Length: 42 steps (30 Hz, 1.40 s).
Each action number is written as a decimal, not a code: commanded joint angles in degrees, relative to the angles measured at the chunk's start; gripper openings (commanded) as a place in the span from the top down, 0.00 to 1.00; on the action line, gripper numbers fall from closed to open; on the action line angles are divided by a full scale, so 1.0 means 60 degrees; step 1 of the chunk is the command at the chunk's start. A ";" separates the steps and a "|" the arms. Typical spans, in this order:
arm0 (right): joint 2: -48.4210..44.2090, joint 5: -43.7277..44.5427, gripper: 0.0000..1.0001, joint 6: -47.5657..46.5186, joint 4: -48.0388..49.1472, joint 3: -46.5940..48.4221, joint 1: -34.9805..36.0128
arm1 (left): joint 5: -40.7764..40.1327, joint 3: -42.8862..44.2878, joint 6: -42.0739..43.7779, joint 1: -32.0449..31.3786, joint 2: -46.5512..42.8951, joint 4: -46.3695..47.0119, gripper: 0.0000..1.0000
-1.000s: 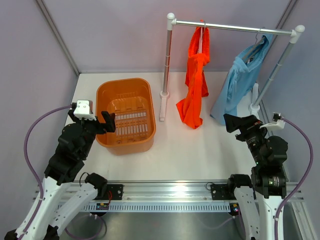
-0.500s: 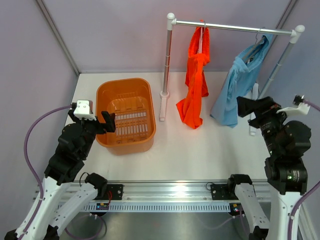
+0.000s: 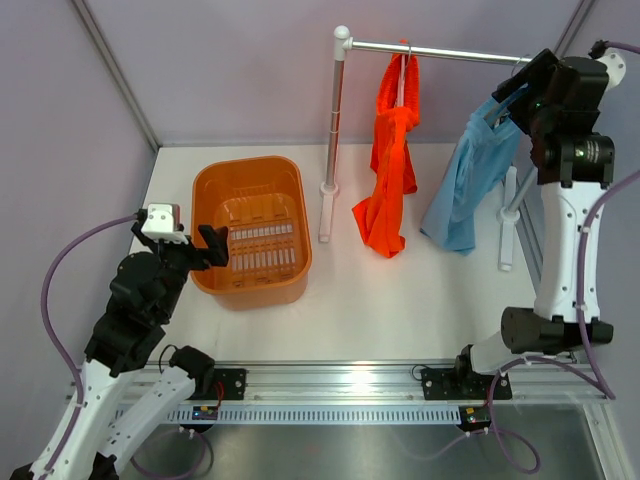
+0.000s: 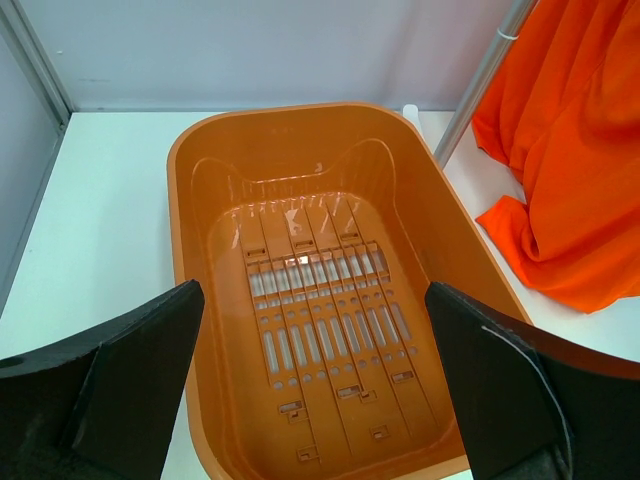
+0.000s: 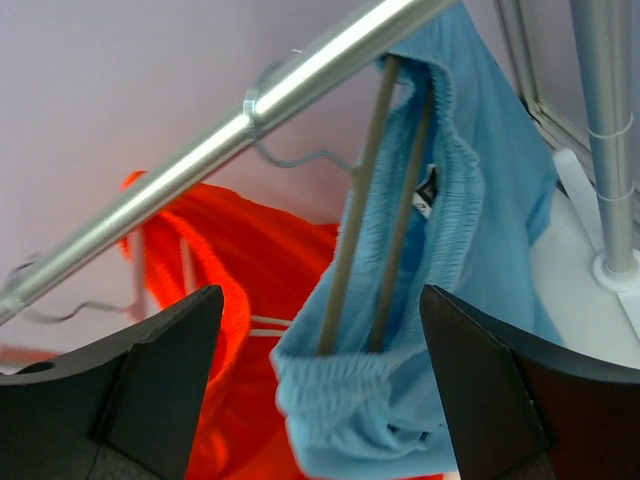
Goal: Remove the shorts from the hanger
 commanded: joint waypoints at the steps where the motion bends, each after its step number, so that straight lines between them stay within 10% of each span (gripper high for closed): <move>1: 0.0566 0.0241 0.17 0.0294 -0.1119 0.0945 -0.0436 | 0.0180 0.0102 -0.0104 0.0022 -0.0207 0.0611 0.01; 21: 0.2091 -0.0976 0.26 -0.0467 -0.0637 0.1533 -0.0715 | 0.0370 0.0131 -0.0163 0.0008 -0.0251 0.0581 0.01; 42: 0.3586 0.0839 0.39 -0.1258 -0.1047 0.3012 0.0017 | 0.0385 0.0102 -0.0148 0.0022 -0.0105 0.0596 0.01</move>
